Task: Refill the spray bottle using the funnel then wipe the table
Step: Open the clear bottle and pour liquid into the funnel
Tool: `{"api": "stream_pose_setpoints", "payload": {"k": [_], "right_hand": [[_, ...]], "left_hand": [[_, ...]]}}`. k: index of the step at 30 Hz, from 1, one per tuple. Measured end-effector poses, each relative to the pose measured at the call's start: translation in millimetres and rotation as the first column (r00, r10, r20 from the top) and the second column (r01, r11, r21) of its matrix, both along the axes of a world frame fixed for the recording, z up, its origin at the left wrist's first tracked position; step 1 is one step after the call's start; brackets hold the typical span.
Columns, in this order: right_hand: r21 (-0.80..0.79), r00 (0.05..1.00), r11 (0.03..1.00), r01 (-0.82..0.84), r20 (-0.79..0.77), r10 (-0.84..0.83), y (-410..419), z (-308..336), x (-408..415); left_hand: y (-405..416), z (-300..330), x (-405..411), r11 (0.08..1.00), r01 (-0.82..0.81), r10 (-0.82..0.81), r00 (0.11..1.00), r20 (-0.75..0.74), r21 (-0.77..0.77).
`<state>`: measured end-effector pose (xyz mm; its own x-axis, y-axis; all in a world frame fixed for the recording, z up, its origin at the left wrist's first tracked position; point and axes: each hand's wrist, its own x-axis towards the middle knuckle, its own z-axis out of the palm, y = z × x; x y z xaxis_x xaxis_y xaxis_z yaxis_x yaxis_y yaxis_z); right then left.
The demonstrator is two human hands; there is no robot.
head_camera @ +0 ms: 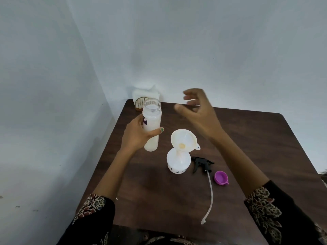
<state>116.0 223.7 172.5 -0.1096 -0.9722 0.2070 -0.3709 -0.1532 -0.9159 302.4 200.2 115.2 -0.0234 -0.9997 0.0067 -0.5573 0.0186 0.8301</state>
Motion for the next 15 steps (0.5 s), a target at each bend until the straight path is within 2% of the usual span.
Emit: {"api": "stream_pose_setpoints", "payload": {"k": [3, 5, 8, 11, 13, 15], "right_hand": [[0.126, 0.974, 0.97, -0.208, -0.063, 0.217, -7.6, 6.5, 26.6], [0.144, 0.967, 0.957, -0.25, -0.018, 0.256, -13.2, 2.2, 43.6], [0.133, 0.975, 0.97, -0.202, 0.118, 0.187, -19.6, -6.4, 60.6], [0.045, 0.984, 0.99, -0.137, 0.121, 0.131, -25.0, -10.4, 63.2], [-0.013, 0.99, 0.995, -0.096, 0.1, 0.097, -25.7, -7.8, 61.4], [-0.059, 0.992, 0.996, -0.063, 0.106, 0.069, -23.4, -1.1, 59.5]], "left_hand": [[-4.4, 15.2, -0.9, 0.997, -0.026, 0.028, 0.999, 0.026, -0.073], [-5.6, 24.9, -4.1, 0.991, -0.037, 0.045, 0.997, 0.059, -0.129], [-4.9, 35.0, -10.7, 0.98, -0.086, 0.098, 0.993, 0.063, -0.177], [-6.4, 37.8, -13.7, 0.973, -0.12, 0.134, 0.989, 0.061, -0.199], [-10.2, 38.1, -13.6, 0.976, -0.051, 0.065, 0.996, 0.058, -0.212], [-13.5, 38.7, -11.4, 0.971, 0.109, -0.12, 0.992, -0.036, -0.214]]}}
